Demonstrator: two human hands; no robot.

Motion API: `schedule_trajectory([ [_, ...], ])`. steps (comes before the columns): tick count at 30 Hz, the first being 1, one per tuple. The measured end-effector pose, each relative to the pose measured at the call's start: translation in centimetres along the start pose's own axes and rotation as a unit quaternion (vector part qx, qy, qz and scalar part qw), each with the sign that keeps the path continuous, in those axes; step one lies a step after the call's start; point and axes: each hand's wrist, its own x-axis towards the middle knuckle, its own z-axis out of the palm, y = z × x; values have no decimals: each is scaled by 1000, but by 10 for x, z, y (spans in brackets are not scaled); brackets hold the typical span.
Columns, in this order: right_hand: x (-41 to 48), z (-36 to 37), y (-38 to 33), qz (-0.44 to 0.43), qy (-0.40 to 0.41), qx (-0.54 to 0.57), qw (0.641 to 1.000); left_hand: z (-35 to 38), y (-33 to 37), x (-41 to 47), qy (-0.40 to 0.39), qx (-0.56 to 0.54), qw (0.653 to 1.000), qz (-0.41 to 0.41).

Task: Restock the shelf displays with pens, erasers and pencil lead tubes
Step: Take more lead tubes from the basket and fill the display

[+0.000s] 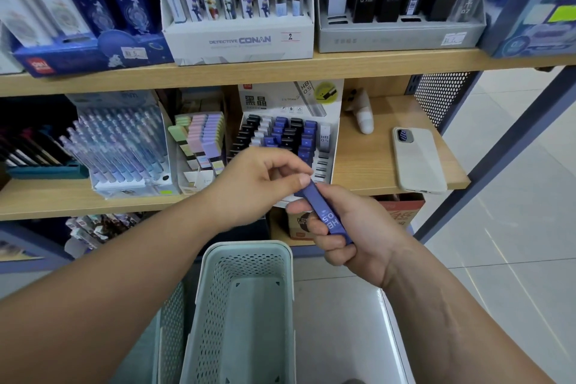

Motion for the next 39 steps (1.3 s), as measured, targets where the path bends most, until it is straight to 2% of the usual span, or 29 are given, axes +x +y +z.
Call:
schedule_trajectory([
  [3, -1, 3, 1, -20, 19, -19, 999, -2, -8, -10, 17, -39, 999, -20],
  [8, 1, 5, 1, -87, 107, 12, 990, -2, -19, -29, 89, -113, 983, -116],
  [11, 1, 5, 2, -122, 142, 28, 982, 0, -23, -37, 105, -107, 976, -160],
  [13, 1, 5, 4, -143, 154, 27, 977, 2, -26, -40, 102, -70, 978, -165],
  [15, 3, 4, 4, -163, 172, 13, 971, 1, -29, -40, 137, -3, 979, -148],
  [17, 5, 1, 3, -186, 202, -4, 962, -6, -36, -38, 204, 129, 967, -84],
  [19, 6, -2, -3, -216, 241, -20, 946, -15, -42, -35, 224, 253, 941, -13],
  [21, 5, -5, -9, -247, 283, -29, 926, -23, -52, -28, 184, 321, 929, 15],
  [25, -2, -6, -17, -287, 330, -26, 899, -28, -67, -13, 53, 392, 918, 1],
  [27, -5, -6, -18, -298, 346, -39, 889, -29, -74, -9, 11, 418, 909, 0],
  [34, 0, -8, -22, -316, 412, -144, 842, -31, -83, -5, 17, 474, 880, 19],
  [39, 1, -1, -36, -353, 424, -229, 802, -30, -86, -6, 33, 497, 866, 33],
])
